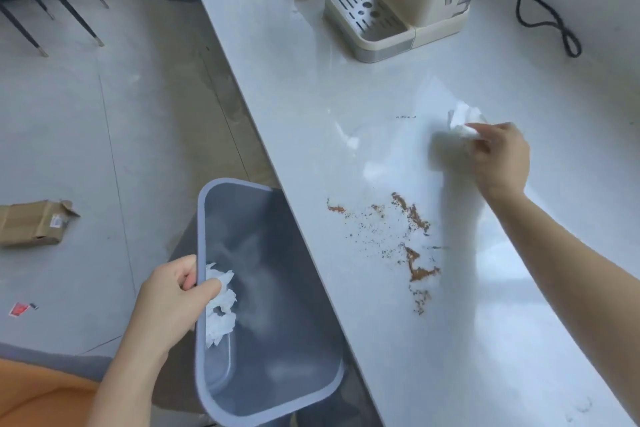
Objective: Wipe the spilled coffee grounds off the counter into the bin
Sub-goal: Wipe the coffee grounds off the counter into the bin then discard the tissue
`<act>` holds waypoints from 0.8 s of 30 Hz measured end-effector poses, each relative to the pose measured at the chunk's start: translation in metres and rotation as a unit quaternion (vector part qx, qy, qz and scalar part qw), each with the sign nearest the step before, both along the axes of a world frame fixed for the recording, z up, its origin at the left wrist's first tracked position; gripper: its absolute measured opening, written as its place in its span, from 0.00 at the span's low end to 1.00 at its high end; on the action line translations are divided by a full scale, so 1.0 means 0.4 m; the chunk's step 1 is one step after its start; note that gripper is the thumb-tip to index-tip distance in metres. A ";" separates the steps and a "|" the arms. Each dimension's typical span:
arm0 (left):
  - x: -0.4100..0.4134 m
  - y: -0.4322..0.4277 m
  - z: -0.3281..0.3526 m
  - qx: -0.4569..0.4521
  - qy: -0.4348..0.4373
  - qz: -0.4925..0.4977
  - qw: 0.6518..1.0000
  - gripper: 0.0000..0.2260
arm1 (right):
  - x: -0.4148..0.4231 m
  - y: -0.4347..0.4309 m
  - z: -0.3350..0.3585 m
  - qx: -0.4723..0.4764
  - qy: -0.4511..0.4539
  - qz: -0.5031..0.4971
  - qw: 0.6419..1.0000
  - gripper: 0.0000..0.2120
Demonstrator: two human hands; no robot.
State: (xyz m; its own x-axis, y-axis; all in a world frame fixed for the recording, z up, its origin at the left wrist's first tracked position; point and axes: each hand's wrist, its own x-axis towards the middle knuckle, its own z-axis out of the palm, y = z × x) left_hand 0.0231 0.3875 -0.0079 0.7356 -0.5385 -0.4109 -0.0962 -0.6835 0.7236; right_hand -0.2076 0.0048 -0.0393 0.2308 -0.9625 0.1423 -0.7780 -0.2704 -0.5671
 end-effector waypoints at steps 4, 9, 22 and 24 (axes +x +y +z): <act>0.005 0.008 -0.017 0.004 -0.020 0.001 1.000 0.15 | -0.047 -0.022 -0.052 0.029 0.070 -0.034 0.997 0.22; 0.007 0.011 -0.024 0.015 -0.010 0.015 1.000 0.17 | 0.115 0.128 -0.035 0.031 0.065 0.132 0.989 0.20; 0.009 -0.005 0.016 0.065 0.019 -0.018 0.998 0.06 | -0.056 0.084 0.067 0.105 -0.034 -0.019 0.994 0.18; 0.012 -0.003 0.011 0.066 0.017 -0.020 0.997 0.06 | -0.173 0.088 0.025 0.080 0.059 -0.085 0.991 0.23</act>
